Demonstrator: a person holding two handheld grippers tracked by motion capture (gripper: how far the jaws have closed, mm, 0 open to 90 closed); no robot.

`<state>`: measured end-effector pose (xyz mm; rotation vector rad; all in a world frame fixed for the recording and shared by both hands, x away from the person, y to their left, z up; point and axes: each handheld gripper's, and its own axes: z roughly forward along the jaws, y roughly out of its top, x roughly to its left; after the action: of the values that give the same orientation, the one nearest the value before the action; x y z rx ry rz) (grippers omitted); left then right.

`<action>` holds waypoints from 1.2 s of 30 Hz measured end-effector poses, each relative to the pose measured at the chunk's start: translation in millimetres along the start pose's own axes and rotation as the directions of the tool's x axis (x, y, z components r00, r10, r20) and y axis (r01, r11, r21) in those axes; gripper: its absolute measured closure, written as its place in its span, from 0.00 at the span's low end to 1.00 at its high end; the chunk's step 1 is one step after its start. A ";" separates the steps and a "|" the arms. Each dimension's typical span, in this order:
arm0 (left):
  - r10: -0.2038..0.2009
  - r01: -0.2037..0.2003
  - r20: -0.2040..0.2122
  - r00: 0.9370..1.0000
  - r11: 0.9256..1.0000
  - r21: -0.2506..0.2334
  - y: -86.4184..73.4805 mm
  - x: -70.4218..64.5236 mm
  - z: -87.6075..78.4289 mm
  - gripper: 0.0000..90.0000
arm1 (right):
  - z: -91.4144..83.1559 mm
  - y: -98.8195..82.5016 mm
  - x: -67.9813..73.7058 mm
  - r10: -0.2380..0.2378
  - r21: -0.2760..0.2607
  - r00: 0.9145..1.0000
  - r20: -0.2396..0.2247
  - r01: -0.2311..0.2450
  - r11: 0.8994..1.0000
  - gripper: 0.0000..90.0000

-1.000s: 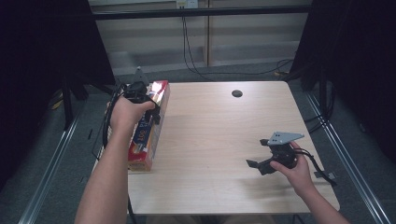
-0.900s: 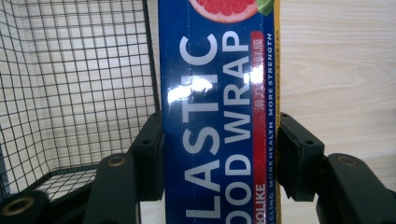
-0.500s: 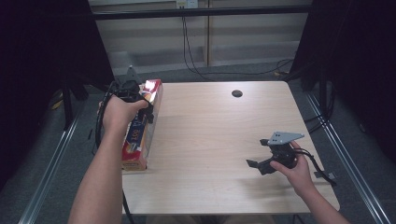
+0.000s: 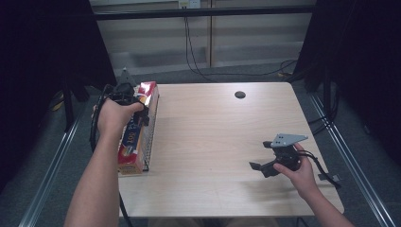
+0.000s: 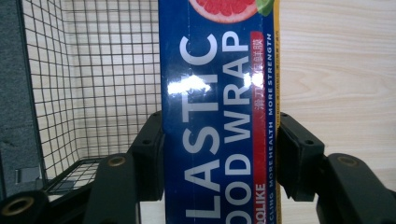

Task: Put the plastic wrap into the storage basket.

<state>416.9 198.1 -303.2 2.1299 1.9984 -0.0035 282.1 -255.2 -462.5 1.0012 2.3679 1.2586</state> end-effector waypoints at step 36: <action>-0.013 0.013 -0.038 0.999 1.000 -0.003 -1.4 34.4 13.2 0.49 | 1.7 0.5 1.3 -0.015 0.007 1.000 -0.011 0.015 1.000 0.01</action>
<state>420.1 229.9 -321.5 2.1310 2.0320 0.0379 282.3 -253.1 -463.0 0.9787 2.3859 1.2540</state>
